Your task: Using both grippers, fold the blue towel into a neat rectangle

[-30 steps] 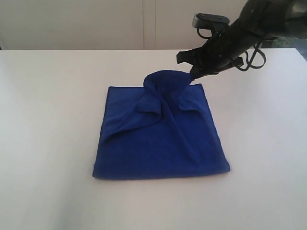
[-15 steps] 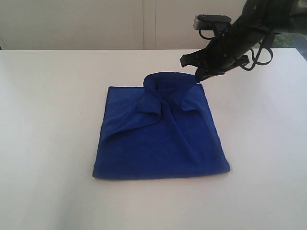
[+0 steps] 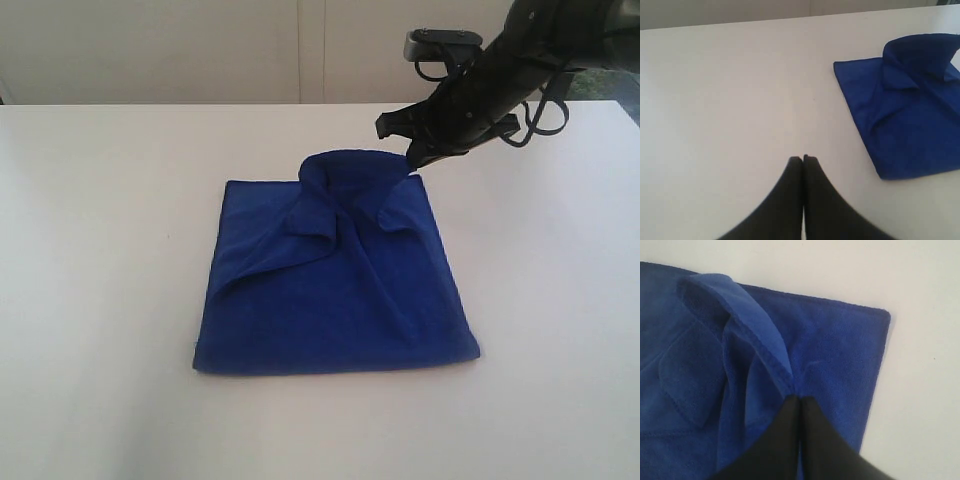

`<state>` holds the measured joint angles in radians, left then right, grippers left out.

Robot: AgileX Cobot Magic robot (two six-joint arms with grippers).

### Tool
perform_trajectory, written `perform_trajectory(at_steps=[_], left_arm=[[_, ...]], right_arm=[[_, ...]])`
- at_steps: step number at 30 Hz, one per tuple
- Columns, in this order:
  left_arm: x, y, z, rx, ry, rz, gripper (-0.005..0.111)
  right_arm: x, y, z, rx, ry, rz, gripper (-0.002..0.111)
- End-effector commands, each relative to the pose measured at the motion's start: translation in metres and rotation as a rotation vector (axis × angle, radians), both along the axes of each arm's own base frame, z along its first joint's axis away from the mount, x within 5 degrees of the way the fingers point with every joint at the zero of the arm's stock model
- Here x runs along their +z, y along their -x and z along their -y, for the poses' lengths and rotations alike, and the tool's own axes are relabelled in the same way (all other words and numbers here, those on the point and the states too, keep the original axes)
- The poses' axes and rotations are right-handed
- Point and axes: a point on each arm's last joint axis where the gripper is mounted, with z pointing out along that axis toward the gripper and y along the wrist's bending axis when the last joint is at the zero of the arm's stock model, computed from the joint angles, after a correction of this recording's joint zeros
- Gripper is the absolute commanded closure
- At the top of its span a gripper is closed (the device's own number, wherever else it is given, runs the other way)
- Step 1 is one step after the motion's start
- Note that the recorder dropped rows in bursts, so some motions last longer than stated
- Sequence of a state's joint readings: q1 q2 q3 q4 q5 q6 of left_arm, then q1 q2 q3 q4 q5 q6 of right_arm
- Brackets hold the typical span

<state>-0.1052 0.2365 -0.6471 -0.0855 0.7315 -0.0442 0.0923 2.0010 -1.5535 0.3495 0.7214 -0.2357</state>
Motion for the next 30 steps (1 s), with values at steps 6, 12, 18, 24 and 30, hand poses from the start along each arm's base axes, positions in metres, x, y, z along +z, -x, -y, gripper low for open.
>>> perform_trajectory(at_steps=[6,12,18,24,30], left_arm=[[-0.002,0.0,0.0,-0.007,0.004,0.003,0.107],[0.002,-0.008,0.005,-0.023,0.067,0.012,0.107],[-0.006,-0.056,0.02,-0.103,0.136,-0.093,0.107],[-0.035,-0.132,0.042,-0.18,0.29,-0.223,0.107],[-0.076,-0.207,0.062,-0.284,0.398,-0.258,0.107]], right_arm=[[0.002,0.0,0.002,-0.002,0.009,0.005,0.108],[0.002,0.001,0.002,0.001,0.008,-0.002,0.108],[0.002,0.001,0.002,0.001,0.008,-0.004,0.108],[0.002,0.001,0.002,0.001,0.008,-0.004,0.108],[0.003,-0.001,0.002,-0.005,0.009,0.016,0.108]])
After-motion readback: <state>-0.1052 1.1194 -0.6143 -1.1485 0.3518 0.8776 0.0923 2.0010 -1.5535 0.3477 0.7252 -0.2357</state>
